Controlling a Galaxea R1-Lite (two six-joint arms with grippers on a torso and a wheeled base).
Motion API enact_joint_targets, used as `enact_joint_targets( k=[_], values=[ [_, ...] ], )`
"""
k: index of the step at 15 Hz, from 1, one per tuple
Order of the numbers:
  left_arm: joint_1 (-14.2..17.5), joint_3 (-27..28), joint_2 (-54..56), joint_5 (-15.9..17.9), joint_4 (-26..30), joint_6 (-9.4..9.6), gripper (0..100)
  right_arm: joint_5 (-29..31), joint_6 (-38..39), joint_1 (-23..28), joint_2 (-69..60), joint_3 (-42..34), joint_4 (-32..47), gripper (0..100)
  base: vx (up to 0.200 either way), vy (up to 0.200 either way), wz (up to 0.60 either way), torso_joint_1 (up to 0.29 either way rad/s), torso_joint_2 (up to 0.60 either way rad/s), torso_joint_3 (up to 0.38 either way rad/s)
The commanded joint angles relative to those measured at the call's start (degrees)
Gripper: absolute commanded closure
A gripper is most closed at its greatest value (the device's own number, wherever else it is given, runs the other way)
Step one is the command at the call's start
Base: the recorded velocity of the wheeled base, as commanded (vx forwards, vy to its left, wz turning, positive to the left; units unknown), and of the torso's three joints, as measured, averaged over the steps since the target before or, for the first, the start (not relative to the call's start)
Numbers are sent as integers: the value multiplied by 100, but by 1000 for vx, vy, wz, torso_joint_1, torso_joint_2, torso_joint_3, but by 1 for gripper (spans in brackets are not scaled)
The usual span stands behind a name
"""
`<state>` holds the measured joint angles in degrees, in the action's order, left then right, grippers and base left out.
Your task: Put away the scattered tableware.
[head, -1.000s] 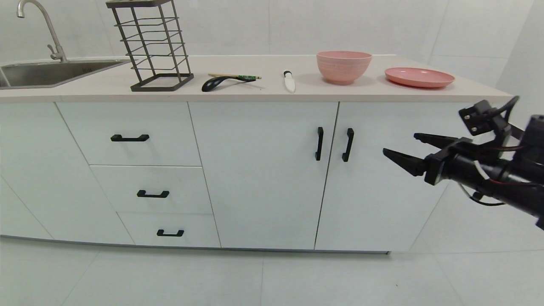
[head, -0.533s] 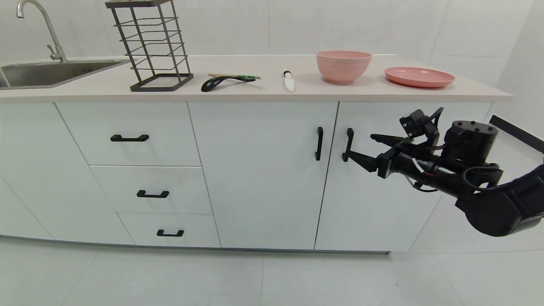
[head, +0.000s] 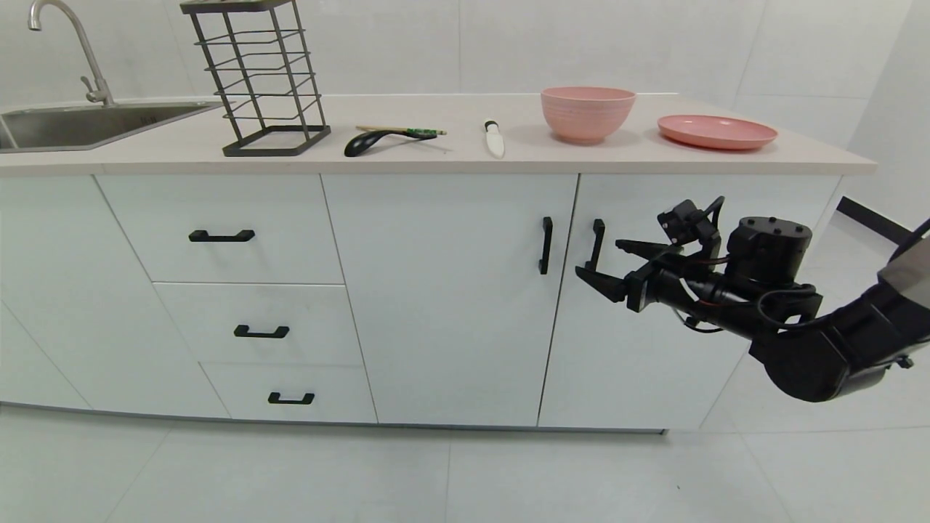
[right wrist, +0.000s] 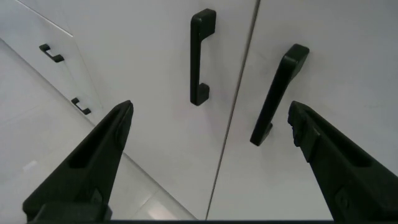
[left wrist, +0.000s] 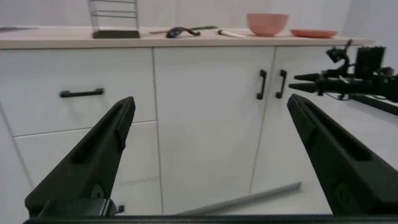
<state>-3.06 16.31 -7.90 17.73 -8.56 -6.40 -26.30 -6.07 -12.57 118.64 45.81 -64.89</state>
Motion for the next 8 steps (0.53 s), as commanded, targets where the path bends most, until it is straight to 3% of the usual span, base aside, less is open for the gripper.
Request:
enact_joint_targets(
  k=[1,4,5,8],
  values=[
    [-344,267,-845,144,-49,16,0,2,1,9,28,24,-6,0,0,0,0,0,0,0],
    [-626,689,-1891,574,-85,42,0,-7,9,185,247,341,-15,0,0,0,0,0,0,0],
    [-661,707,-2260,697,-155,139,0,-51,9,237,283,393,-15,0,0,0,0,0,0,0],
    [-845,724,-3631,987,-884,904,0,-192,1,272,265,262,-138,0,0,0,0,0,0,0]
  ],
)
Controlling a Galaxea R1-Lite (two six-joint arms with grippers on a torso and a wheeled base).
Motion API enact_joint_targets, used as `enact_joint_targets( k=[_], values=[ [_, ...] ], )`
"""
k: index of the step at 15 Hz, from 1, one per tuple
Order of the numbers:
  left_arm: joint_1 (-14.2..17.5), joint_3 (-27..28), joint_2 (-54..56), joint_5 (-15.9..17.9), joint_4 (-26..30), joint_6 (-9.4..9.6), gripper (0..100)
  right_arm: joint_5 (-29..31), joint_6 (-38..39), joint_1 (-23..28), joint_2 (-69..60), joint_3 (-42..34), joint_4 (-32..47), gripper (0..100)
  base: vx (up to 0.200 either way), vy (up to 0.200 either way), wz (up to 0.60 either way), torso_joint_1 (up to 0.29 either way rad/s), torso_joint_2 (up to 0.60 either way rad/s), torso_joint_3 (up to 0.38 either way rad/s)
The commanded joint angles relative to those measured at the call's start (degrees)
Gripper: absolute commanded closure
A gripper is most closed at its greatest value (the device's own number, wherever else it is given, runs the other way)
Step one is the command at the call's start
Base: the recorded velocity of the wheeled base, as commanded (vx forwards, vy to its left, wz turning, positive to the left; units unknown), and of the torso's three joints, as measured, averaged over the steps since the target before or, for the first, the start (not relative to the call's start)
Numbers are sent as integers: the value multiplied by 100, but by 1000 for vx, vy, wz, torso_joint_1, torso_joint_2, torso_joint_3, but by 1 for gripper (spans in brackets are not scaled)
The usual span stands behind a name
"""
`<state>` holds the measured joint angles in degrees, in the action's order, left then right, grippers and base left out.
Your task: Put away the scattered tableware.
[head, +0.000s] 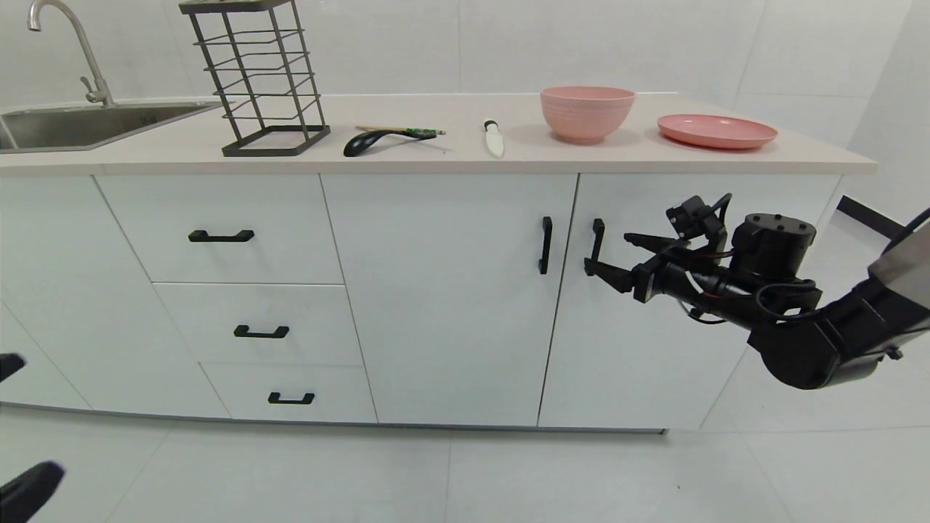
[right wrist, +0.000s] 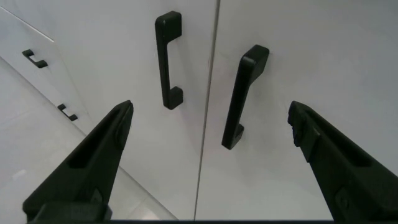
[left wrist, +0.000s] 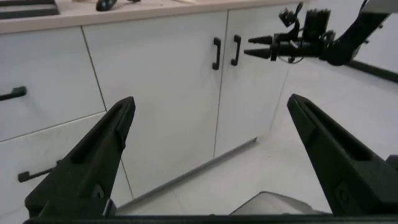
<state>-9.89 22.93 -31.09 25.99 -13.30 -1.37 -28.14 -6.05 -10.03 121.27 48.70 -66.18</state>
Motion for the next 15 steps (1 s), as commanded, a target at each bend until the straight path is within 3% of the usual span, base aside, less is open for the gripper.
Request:
enact_joint_targets(
  k=[1,3,4,5,6,9,10,14,15],
  values=[
    [-286,71,-1848,161,-894,787,0,-8,-2,36,-25,-54,-9,0,0,0,0,0,0,0],
    [-365,150,-2455,108,-1219,1182,0,-8,-11,36,-51,-80,-44,0,0,0,0,0,0,0],
    [-365,150,-2455,108,-1219,1182,0,-8,-11,36,-51,-80,-44,0,0,0,0,0,0,0],
    [-444,493,-3448,152,-1412,1587,0,27,-11,-95,-148,-230,-70,0,0,0,0,0,0,0],
    [-558,651,-3712,161,-1500,1648,0,27,-11,-95,-148,-230,-70,0,0,0,0,0,0,0],
    [-1323,1407,-5074,161,-1940,1657,0,27,-11,-60,-121,-221,-70,0,0,0,0,0,0,0],
    [-1332,1416,-5100,161,-1948,1657,0,27,-11,-60,-121,-221,-70,0,0,0,0,0,0,0],
    [-2334,2576,-7306,196,-3029,1596,0,-8,7,-95,213,148,-123,0,0,0,0,0,0,0],
    [-2421,2655,-7456,213,-3117,1596,0,-8,7,-95,248,192,-123,0,0,0,0,0,0,0]
  ],
)
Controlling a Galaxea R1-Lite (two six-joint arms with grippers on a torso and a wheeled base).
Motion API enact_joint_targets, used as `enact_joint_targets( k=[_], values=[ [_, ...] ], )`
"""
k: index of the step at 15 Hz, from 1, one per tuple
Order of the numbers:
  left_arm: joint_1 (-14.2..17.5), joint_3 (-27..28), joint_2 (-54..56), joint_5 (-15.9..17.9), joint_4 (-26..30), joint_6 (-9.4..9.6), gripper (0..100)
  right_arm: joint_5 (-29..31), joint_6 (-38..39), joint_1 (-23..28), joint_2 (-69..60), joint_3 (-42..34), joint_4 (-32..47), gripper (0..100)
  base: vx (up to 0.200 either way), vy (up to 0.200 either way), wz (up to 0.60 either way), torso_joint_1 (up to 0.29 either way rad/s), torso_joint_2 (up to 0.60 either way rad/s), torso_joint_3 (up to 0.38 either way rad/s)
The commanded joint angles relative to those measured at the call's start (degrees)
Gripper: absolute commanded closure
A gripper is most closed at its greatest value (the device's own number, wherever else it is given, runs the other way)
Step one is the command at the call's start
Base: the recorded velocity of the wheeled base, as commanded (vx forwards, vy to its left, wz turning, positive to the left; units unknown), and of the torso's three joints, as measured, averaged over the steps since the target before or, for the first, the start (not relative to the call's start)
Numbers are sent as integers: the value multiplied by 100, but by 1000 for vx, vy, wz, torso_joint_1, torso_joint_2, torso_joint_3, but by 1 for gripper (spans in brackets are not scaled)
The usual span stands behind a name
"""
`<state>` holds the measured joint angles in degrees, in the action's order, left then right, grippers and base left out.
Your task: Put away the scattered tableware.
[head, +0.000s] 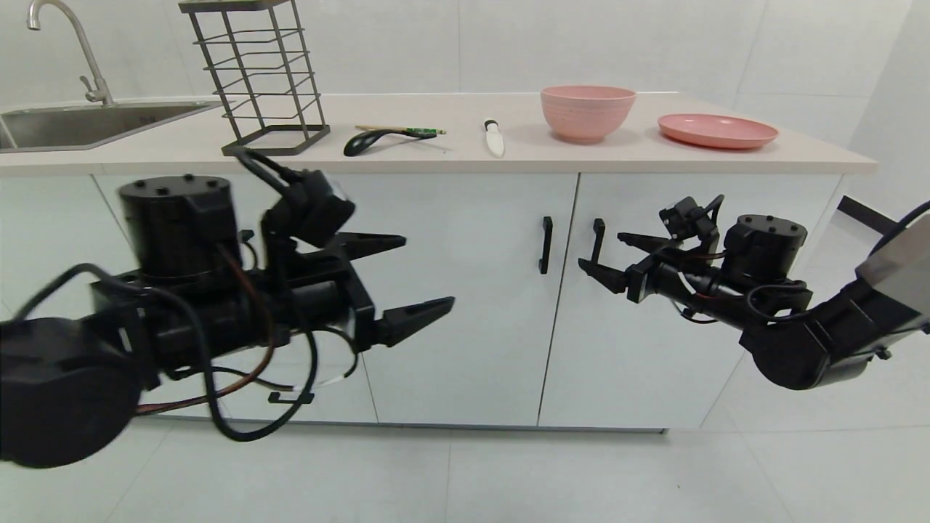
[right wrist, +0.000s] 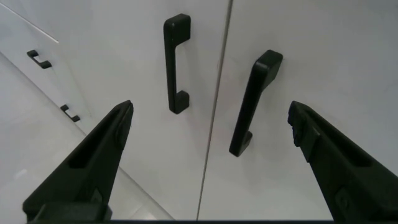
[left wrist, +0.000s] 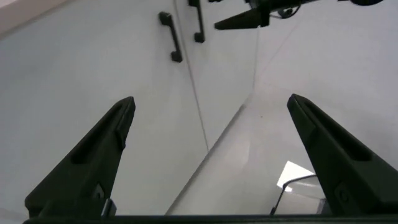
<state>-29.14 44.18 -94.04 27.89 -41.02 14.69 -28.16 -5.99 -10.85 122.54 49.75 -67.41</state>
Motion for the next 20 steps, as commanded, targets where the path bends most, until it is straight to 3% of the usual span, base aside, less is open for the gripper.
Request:
enact_joint_targets(
  k=[1,4,7,11,17,20],
  values=[
    [-690,609,-1451,58,-477,-89,0,-23,-8,-14,183,175,0,0,0,0,0,0,0,0],
    [-892,1014,-2057,102,-776,-124,0,-32,-8,-14,288,255,-9,0,0,0,0,0,0,0],
    [-989,1638,-2567,577,-1259,-124,0,-216,-34,-14,376,263,-17,0,0,0,0,0,0,0],
    [-1191,1937,-2813,595,-1373,-177,0,-234,-105,-22,604,571,-53,0,0,0,0,0,0,0],
    [-1261,2253,-2804,217,-1409,-933,0,-533,-210,-189,938,835,-79,0,0,0,0,0,0,0],
    [-1217,2464,-2892,102,-1330,-994,0,-1025,-263,-198,965,861,-123,0,0,0,0,0,0,0]
  ],
)
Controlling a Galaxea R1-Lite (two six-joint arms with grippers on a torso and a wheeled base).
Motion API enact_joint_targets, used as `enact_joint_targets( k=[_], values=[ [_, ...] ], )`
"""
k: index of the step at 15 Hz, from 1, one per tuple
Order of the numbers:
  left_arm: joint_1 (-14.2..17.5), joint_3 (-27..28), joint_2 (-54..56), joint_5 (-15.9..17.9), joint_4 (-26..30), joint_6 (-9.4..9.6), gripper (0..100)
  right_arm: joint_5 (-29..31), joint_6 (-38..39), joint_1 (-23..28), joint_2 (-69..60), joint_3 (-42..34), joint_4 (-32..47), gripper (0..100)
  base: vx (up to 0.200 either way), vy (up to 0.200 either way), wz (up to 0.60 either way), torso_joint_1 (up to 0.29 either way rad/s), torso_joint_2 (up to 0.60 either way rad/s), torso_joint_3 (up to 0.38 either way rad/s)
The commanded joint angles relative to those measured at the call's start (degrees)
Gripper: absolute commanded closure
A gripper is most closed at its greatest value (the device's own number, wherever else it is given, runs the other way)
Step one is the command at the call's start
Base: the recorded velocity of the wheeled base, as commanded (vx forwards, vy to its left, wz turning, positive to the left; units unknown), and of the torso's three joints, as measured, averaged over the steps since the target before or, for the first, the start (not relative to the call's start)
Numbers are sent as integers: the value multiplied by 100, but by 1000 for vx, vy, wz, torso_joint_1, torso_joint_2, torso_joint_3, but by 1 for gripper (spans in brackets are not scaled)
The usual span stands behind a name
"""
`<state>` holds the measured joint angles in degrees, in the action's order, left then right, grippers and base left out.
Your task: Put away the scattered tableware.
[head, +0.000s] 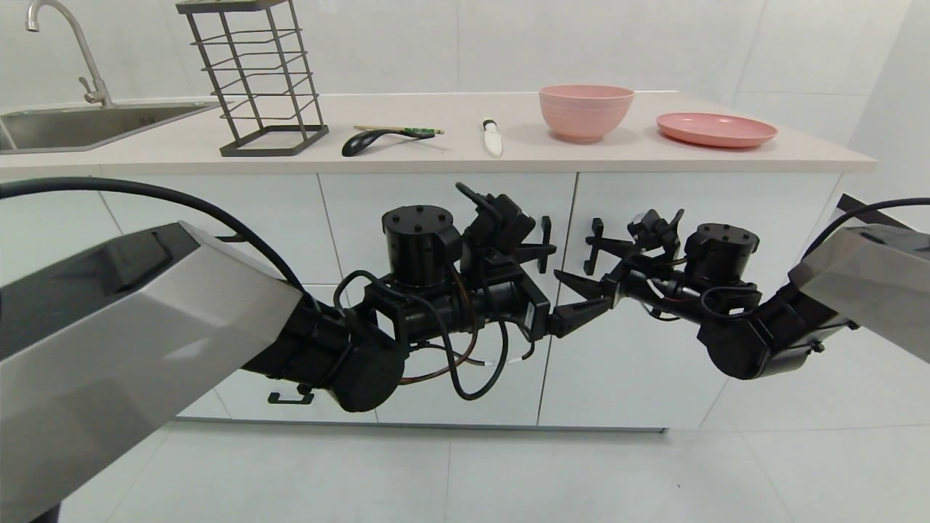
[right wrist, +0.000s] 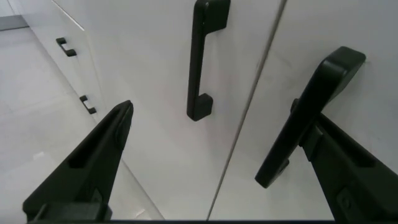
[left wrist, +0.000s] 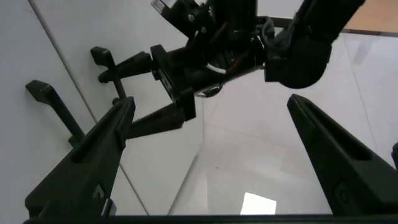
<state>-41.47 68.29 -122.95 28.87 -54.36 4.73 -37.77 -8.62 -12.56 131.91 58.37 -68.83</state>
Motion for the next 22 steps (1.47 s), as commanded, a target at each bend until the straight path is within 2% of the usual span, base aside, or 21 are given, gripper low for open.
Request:
enact_joint_targets(
  k=[1,4,6,8,10,11,13,14,15,16,17,22],
  values=[
    [69,360,-150,-180,22,2,0,-363,-43,-10,-69,-194,-166,0,0,0,0,0,0,0],
    [52,809,-378,-136,127,-7,0,-635,-43,8,-535,-1012,-368,0,0,0,0,0,0,0],
    [25,1318,-695,-136,329,-7,0,-644,-26,16,-1124,-1996,-711,0,0,0,0,0,0,0],
    [-1,1942,-985,-215,681,-25,0,-644,-35,43,-1845,-2901,-790,0,0,0,0,0,0,0],
    [-28,2637,-1266,-461,1208,-157,0,-697,-43,43,-2240,-3455,-790,0,0,0,0,0,0,0],
    [-63,2971,-1451,-435,1305,-174,0,-723,-43,43,-2311,-3604,-799,0,0,0,0,0,0,0],
    [-370,3568,-1802,-65,1305,-174,0,-715,-52,87,-2311,-3675,-799,0,0,0,0,0,0,0],
    [-370,3568,-1802,-65,1305,-174,0,-715,-52,87,-2311,-3675,-799,0,0,0,0,0,0,0],
    [-634,3674,-1811,49,1279,-148,0,-715,-52,175,-2249,-3666,-799,0,0,0,0,0,0,0],
    [-722,3683,-1811,110,1279,-148,0,-706,-61,219,-2144,-3648,-808,0,0,0,0,0,0,0],
    [-766,3683,-1820,198,1270,-139,0,-697,-61,298,-2003,-3604,-834,0,0,0,0,0,0,0],
    [-748,3691,-1802,198,1243,-148,0,-697,-114,983,-1528,-3262,-860,0,0,0,0,0,0,0]
  ],
)
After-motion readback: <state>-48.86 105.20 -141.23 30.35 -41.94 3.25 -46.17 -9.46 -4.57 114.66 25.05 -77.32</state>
